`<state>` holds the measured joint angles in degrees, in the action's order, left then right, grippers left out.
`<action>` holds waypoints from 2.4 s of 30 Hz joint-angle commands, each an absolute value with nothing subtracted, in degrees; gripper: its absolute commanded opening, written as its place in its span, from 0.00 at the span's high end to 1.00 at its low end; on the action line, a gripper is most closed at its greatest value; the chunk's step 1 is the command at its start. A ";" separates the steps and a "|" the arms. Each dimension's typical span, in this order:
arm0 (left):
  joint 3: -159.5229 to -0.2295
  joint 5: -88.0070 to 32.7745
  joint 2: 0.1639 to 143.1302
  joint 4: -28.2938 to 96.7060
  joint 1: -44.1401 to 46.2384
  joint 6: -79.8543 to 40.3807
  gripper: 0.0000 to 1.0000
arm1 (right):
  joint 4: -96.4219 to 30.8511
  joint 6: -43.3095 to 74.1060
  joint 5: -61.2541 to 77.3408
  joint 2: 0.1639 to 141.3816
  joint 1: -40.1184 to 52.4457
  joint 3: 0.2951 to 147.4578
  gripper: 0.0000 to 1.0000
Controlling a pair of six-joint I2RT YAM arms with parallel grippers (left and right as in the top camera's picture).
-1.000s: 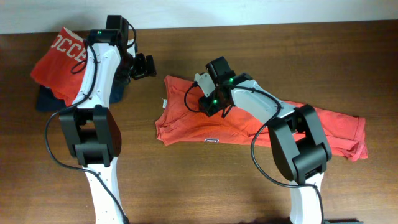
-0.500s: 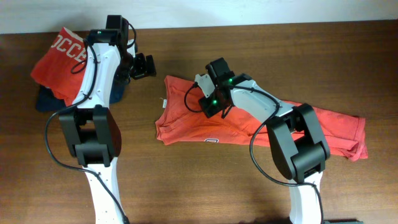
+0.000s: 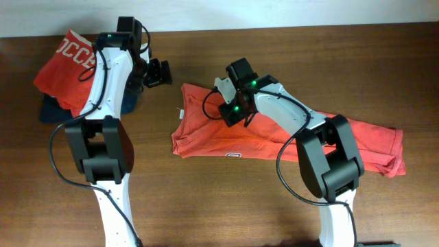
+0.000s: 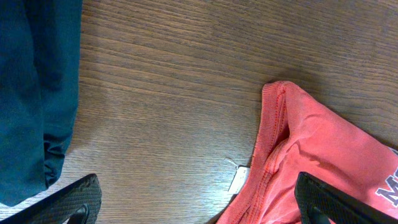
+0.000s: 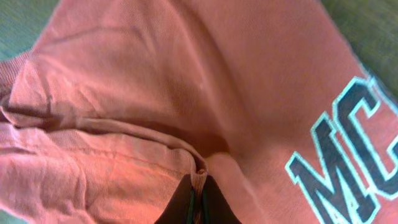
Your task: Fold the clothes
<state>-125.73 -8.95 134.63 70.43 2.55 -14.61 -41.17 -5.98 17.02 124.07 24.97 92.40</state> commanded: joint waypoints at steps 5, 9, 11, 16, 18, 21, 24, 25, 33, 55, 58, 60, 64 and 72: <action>-125.62 -8.51 135.85 70.28 2.50 -14.52 0.01 | -43.35 -2.44 11.60 122.69 24.99 93.60 0.96; -125.62 -8.51 135.85 70.28 2.50 -14.52 0.01 | -44.23 -2.44 10.85 122.69 24.99 93.60 0.96; -125.62 -8.51 135.85 70.28 2.50 -14.52 0.01 | -44.25 -0.91 9.80 122.69 24.99 93.60 0.96; -125.62 -8.51 135.85 70.28 2.50 -14.52 0.01 | -44.40 2.26 6.31 122.69 24.99 93.60 0.96; -125.62 -8.49 135.85 70.28 2.50 -14.52 0.01 | -44.47 3.46 5.61 122.69 24.99 93.60 0.96; -125.62 -8.51 135.85 70.28 2.50 -14.52 0.01 | -45.10 3.97 4.84 122.69 24.99 93.60 0.96; -125.62 -8.51 135.85 70.28 2.50 -14.52 0.01 | -46.37 5.26 3.16 122.69 24.99 93.60 0.96; -125.62 -8.49 135.85 70.28 2.50 -14.52 0.01 | -46.94 6.20 1.98 122.69 24.99 93.60 0.96; -125.62 -8.49 135.85 70.28 2.50 -14.52 0.01 | -48.90 8.64 -0.93 122.69 25.02 93.60 0.96; -125.62 -8.51 135.85 70.28 2.50 -14.52 0.01 | -56.36 4.51 4.78 120.55 24.99 103.00 0.55; -125.62 -8.49 135.85 70.28 2.57 -14.52 0.01 | -61.36 5.10 2.87 120.36 24.45 104.88 0.59; -125.62 -8.51 135.85 70.28 2.57 -14.52 0.01 | -64.77 6.02 2.90 120.33 23.79 104.97 0.64; -125.62 -8.51 135.85 70.28 2.55 -14.52 0.01 | -70.52 7.60 2.74 120.36 21.65 104.71 0.73; -125.62 -8.51 135.85 70.28 2.52 -14.52 0.01 | -73.91 10.70 2.83 120.36 16.93 100.95 0.96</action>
